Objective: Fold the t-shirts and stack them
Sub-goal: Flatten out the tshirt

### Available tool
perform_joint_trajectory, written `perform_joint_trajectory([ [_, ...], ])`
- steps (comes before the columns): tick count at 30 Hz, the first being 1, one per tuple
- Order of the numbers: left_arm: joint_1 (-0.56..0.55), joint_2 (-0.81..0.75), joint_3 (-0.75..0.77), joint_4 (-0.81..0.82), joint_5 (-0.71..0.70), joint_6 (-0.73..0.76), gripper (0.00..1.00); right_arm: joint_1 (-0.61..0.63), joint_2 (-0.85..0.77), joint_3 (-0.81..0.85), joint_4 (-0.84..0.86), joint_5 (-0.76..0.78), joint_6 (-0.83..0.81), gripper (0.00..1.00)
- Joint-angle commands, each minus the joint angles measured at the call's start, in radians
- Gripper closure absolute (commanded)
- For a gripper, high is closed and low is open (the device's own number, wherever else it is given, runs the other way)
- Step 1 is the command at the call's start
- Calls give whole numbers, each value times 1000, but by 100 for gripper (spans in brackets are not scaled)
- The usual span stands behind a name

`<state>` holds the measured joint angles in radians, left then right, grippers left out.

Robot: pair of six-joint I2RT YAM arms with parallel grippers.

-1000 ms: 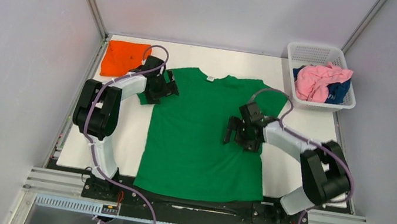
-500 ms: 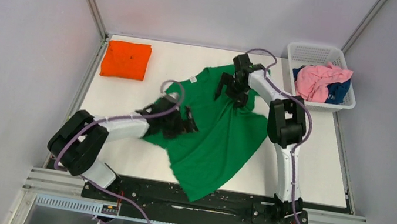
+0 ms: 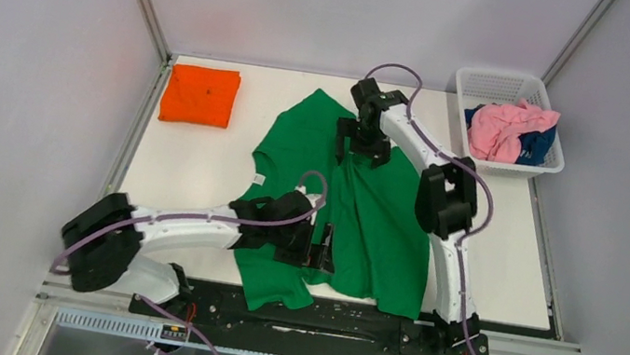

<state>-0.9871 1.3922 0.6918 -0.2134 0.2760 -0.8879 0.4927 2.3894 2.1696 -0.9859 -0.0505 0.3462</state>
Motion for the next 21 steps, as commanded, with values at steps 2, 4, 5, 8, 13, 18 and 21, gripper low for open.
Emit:
perform_joint_trajectory([
  [2,39,-173,87,-177,-252,57,1,-14,-448,-363,157,181,-6,0],
  [4,102,-206,97,-192,-271,64,1,-14,-556,-534,247,161,12,0],
  [5,147,-212,102,-191,-295,70,1,-15,-600,-609,287,146,24,0],
  [8,269,-159,148,-177,-293,99,1,-14,-673,-785,391,88,57,1],
  [13,400,40,295,-140,-227,145,1,-16,-615,-842,459,15,66,1],
  [18,427,300,488,-221,-322,153,1,-40,-486,-796,484,-73,95,0],
  [21,446,432,568,-242,-311,164,1,-72,-434,-797,510,-114,108,1],
])
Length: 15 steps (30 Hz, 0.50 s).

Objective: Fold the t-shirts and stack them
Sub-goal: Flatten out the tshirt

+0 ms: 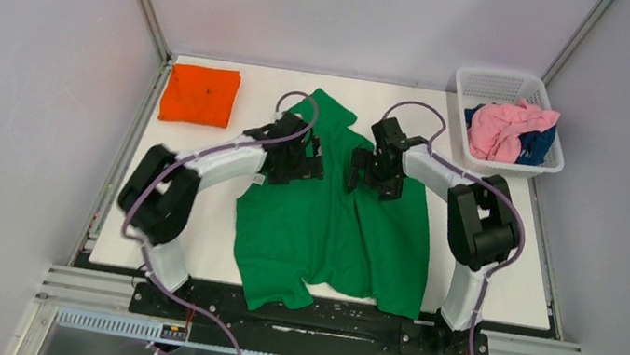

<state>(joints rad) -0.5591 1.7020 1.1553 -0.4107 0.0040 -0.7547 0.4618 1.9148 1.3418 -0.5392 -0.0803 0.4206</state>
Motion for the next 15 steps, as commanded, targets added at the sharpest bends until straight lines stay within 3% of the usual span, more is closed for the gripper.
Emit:
perform_joint_trajectory([
  [1,28,158,127,-49,-28,31,1,-57,58,29,70,-95,36,0],
  [10,185,294,181,-96,-36,50,1,-278,123,-17,129,-231,120,0],
  [15,267,357,263,-164,-28,80,1,-342,143,21,135,-315,141,0],
])
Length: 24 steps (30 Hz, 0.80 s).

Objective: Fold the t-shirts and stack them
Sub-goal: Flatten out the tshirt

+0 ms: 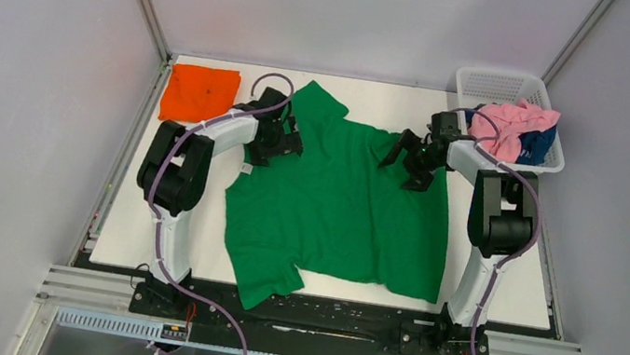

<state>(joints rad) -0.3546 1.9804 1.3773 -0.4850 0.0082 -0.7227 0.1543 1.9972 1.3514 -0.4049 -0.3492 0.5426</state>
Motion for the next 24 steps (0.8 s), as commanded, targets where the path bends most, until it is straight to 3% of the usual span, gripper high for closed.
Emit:
perform_joint_trajectory([
  [1,78,86,53,-103,-35,55,1,-42,71,27,-1,-61,25,0],
  [6,146,91,92,-118,-14,87,1,-67,68,91,-26,-39,26,0],
  [14,144,8,157,-120,126,134,1,-78,31,205,-106,20,-16,0],
  [18,113,-134,66,-110,106,127,1,-58,-83,107,-97,40,-30,0],
  [24,14,-374,-196,-43,15,71,1,21,-338,-187,-69,190,-52,1],
])
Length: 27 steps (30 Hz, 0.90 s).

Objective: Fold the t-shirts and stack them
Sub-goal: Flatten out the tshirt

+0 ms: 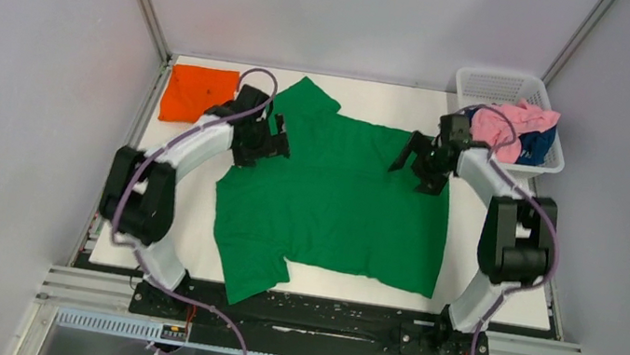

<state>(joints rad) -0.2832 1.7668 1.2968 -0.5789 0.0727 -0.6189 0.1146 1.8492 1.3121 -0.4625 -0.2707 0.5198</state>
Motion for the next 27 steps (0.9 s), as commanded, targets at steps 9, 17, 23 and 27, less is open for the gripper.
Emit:
perform_joint_trajectory([
  [9,-180,-186,-264,127,-40,-75,1,109,-385,-511,93,152,27,1],
  [17,-154,-16,-177,154,-19,-73,1,108,-229,-390,55,165,-1,1],
  [23,-91,116,-103,158,51,-79,1,87,-144,-276,10,172,-18,0],
  [27,-75,182,-22,150,76,-72,1,56,-91,-212,-15,173,-26,0],
])
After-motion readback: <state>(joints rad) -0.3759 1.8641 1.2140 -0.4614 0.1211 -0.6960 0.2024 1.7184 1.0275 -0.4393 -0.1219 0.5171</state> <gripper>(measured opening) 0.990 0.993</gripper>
